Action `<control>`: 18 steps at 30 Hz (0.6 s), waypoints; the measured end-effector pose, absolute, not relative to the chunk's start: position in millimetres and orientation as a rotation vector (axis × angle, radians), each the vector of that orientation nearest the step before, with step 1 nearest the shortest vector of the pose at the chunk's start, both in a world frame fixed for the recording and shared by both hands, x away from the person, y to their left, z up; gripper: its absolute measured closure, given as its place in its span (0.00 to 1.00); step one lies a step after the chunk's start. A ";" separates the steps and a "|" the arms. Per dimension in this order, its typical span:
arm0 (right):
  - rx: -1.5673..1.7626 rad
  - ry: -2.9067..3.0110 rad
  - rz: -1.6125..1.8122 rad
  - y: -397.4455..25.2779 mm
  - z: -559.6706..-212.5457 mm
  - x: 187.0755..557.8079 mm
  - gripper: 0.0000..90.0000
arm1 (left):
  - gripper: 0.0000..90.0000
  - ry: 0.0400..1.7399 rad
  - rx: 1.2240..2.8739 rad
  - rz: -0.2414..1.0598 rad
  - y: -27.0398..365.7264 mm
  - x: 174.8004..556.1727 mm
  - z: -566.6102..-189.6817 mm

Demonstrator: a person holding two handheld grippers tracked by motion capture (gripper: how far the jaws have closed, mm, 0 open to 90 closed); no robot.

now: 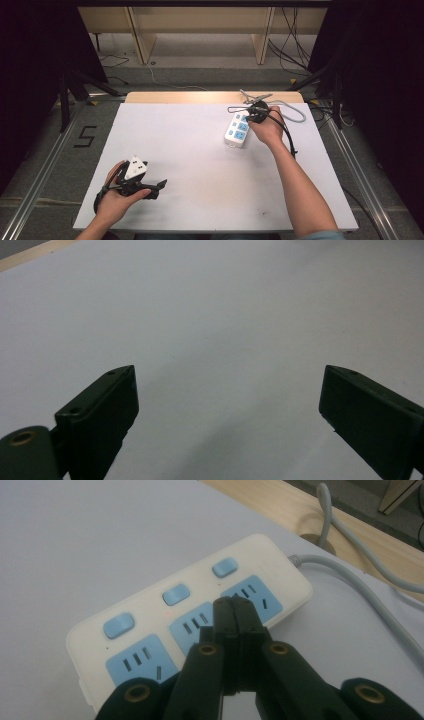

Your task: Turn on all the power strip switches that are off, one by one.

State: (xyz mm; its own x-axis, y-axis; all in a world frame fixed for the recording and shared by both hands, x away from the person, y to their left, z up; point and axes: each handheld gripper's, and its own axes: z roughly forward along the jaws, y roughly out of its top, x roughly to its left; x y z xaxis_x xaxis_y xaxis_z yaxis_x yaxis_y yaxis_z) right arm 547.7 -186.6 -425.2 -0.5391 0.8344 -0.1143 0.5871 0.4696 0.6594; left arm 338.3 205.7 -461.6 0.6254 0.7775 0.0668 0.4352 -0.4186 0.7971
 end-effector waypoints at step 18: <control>1.216 2.311 0.795 -170.3 -430.0 569.6 1.00 | 0.10 0.945 2.061 0.560 206.5 338.2 -461.2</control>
State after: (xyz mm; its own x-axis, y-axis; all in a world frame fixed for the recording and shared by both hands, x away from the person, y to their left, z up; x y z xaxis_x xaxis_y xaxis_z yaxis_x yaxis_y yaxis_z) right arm 569.6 -170.3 -430.0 -0.5359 0.8395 -0.0901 0.6063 0.4569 0.6508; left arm 338.2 206.5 -461.2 0.6254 0.7775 0.0662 0.4311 -0.4150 0.8012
